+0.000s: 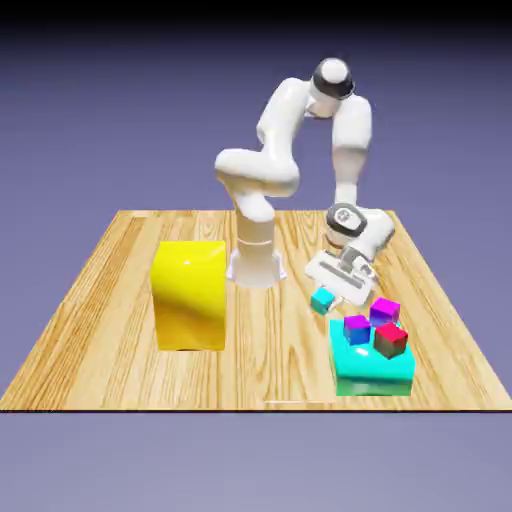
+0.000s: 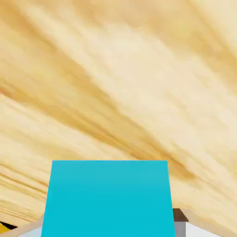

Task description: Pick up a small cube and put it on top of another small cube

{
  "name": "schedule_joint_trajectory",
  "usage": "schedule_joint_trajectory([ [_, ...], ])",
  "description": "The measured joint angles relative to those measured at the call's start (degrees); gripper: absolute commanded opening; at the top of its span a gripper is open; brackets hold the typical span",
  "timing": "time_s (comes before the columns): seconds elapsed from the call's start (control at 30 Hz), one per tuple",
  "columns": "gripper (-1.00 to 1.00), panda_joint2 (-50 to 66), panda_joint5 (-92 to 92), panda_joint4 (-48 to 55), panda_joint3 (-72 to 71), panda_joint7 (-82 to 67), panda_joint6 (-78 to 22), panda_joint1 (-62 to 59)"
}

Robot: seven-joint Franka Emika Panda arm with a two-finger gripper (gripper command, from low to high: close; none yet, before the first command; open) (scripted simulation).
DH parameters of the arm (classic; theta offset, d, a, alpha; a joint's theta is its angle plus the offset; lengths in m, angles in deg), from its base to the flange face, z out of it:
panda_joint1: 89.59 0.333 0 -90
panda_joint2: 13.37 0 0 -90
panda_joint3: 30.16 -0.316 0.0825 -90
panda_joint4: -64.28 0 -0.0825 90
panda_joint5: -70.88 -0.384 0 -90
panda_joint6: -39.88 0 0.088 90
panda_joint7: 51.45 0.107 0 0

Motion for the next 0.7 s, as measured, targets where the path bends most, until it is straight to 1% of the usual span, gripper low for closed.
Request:
schedule_joint_trajectory([
  [0.4,-1.00,9.1,29.9,16.6,12.2,2.5,-3.2,-8.3],
  [0.63,-1.00,9.0,46.6,24.1,10.5,8.3,-5.6,-21.8],
  [0.7,-1.00,9.1,47.9,24.6,10.8,8.6,-5.6,-22.4],
])
